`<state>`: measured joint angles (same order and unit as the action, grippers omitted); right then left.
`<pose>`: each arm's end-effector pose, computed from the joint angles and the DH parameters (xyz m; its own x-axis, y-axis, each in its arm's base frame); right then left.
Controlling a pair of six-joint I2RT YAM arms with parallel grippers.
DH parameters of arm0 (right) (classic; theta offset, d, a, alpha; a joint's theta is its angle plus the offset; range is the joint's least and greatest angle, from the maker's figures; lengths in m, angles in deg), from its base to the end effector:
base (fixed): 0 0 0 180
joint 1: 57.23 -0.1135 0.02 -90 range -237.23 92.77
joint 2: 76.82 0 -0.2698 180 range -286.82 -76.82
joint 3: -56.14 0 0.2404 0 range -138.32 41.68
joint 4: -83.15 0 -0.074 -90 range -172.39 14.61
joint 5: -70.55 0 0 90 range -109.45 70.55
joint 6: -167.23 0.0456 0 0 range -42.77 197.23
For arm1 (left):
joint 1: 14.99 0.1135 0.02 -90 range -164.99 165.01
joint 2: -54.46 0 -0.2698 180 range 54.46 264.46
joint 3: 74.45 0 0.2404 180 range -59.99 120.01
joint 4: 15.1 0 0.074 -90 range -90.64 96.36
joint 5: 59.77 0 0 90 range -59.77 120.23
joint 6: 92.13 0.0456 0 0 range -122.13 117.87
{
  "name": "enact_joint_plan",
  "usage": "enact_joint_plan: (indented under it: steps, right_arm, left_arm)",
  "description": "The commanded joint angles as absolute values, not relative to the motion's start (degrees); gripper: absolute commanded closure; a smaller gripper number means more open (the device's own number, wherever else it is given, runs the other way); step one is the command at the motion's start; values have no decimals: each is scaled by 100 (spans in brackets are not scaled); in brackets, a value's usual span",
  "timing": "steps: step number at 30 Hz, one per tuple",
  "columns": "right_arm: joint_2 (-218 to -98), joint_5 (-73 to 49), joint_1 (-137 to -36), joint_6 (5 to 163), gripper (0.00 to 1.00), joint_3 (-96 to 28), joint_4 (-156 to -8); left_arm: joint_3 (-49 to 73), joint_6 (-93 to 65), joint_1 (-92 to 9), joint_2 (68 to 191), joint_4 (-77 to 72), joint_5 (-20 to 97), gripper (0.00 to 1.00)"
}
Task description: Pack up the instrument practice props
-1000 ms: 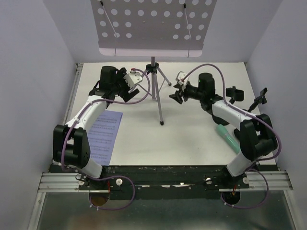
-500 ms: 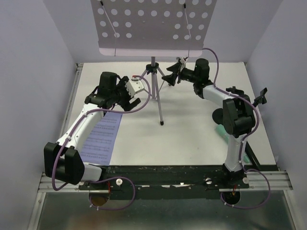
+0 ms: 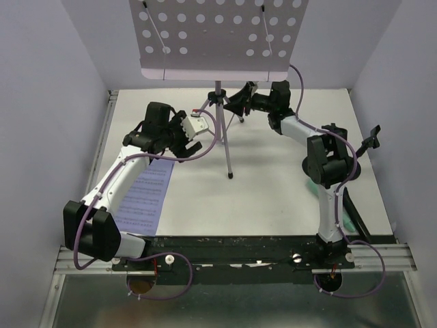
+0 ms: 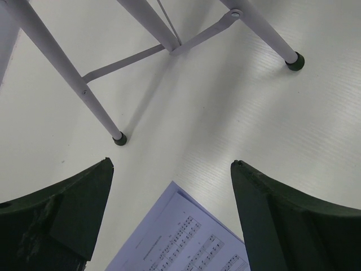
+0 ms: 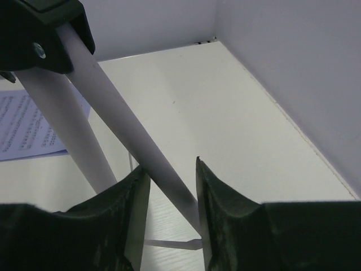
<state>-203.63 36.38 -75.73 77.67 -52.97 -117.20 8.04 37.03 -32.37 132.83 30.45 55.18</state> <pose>0.4718 0.1977 0.2610 0.0365 0.0167 -0.9992 -0.9623 0.2703 -0.0306 0.2728 -0.1055 0.3187 -0.1280 0.6400 -0.7576 0.8428 0.4729 0.2570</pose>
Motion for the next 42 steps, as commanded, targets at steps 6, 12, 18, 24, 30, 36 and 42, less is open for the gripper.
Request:
enact_joint_plan:
  steps: [6,12,18,24,30,36,42]
  right_arm:
    - [-19936,3593,-7674,7354,84,-4772,-11421]
    - [-19049,2785,-7674,6739,100,-3630,-11149]
    - [-17933,2098,-7674,6449,100,-2302,-10789]
    - [-17035,1747,-7691,6351,100,-1458,-9814]
    - [-16621,1623,-7805,6246,100,-1070,-9005]
    - [-16428,1605,-7832,6431,100,-885,-8828]
    - [-16296,1606,-7849,6483,100,-745,-8837]
  left_arm:
    - [918,3672,-3265,13356,2863,5536,6]
    - [445,3418,-3274,12988,2091,5598,6]
    - [224,2548,-3300,12715,1062,5694,9]
    - [224,1239,-3379,12618,157,6685,19]
    - [250,913,-3739,12969,-493,7662,34]
    - [391,921,-3915,13233,-890,7567,41]
    - [478,886,-4038,13417,-1127,7251,45]
